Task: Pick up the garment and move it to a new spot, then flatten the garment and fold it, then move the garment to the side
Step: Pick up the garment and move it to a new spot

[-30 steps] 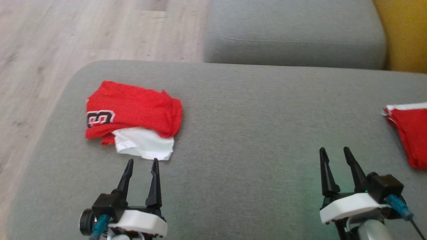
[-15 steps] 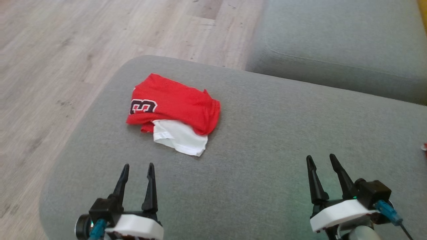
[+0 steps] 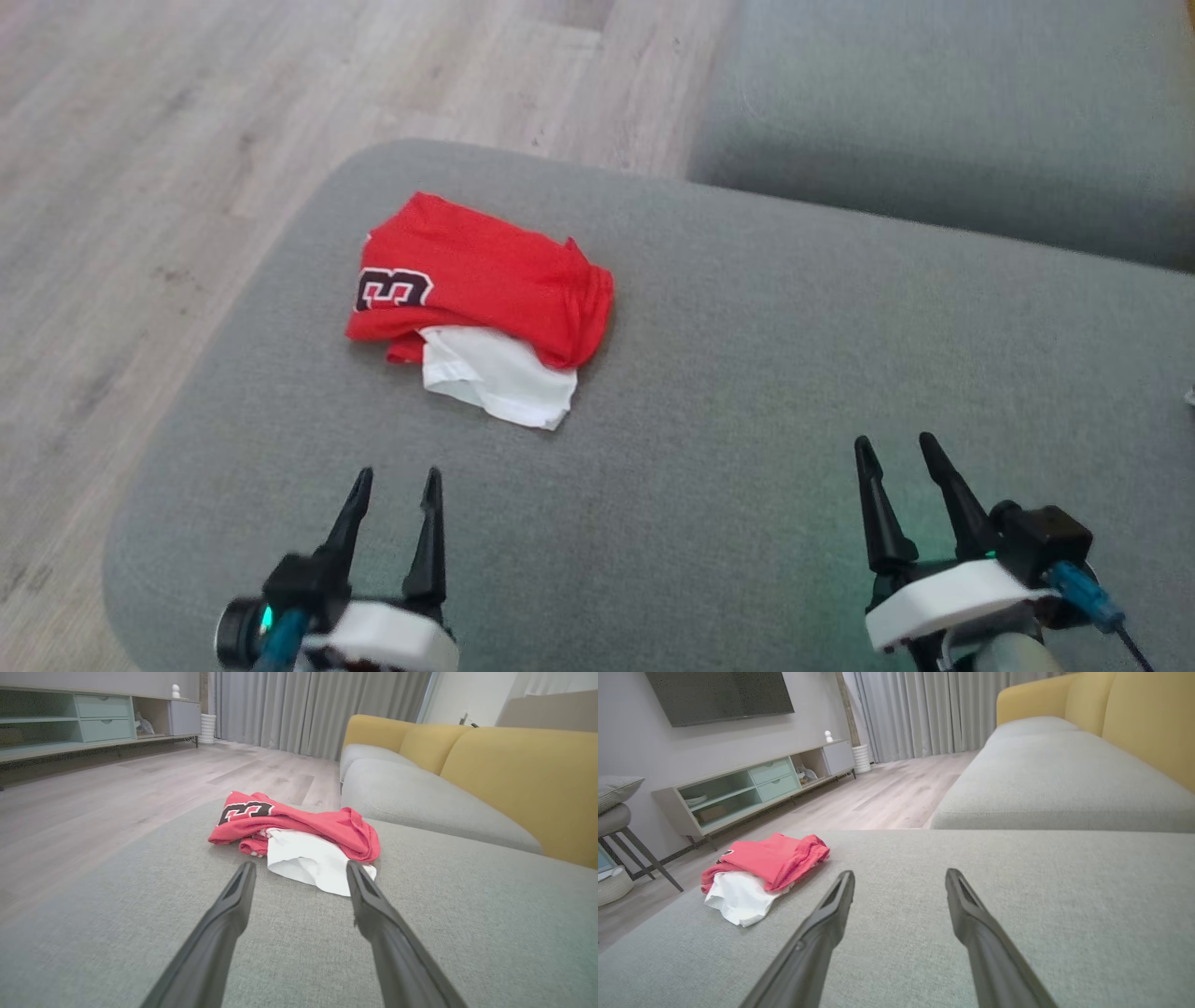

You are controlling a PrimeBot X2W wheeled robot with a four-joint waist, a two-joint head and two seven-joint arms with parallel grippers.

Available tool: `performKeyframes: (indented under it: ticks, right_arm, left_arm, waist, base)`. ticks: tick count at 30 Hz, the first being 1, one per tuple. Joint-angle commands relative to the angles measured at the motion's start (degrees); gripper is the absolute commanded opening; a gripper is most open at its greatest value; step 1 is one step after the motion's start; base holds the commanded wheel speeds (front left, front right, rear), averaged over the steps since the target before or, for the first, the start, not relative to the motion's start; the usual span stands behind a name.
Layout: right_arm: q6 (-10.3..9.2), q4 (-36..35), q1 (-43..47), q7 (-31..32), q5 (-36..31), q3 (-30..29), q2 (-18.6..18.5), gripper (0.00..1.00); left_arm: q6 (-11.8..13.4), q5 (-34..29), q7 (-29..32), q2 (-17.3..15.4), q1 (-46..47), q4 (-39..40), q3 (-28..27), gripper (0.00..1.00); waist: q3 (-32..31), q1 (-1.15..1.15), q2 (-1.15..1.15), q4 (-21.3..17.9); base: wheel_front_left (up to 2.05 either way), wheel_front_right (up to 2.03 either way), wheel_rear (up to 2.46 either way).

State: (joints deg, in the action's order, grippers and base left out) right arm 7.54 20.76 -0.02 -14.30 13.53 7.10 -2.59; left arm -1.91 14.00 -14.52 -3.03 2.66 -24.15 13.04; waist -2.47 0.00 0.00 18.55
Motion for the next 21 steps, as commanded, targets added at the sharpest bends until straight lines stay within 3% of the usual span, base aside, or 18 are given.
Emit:
performKeyframes:
  ticks: [1, 6, 14, 21]
  right_arm:
    - [-0.05, -1.87, -2.49, -0.70, -0.54, 0.92, -0.29, 1.00]
    - [-0.05, -2.39, -4.47, -0.70, -2.22, 0.18, -0.29, 1.00]
    - [-0.05, -3.16, -7.37, -0.70, -4.01, -0.40, -0.29, 1.00]
    - [-0.05, -3.39, -9.12, -0.70, -4.24, -0.50, -0.29, 1.00]
  left_arm:
    - [-0.81, -0.76, 0.25, -0.75, 6.09, 0.45, -0.88, 1.00]
    - [-3.15, -2.15, 5.75, -1.70, 15.37, -4.27, 2.44, 1.00]
    - [-4.65, -3.17, 12.82, -2.34, 29.35, -13.77, 5.86, 1.00]
    - [-4.79, -3.30, 13.34, -3.29, 37.55, -22.82, 6.28, 1.00]
  waist:
    - [2.31, 0.00, 0.00, -1.52]
    - [7.74, 0.00, 0.00, -4.26]
    - [15.03, 0.00, 0.00, -8.61]
    - [18.86, 0.00, 0.00, -12.50]
  base:
    - [0.00, 0.00, 0.00]
    - [0.00, 0.00, 0.00]
    - [0.00, 0.00, 0.00]
    - [0.00, 0.00, 0.00]
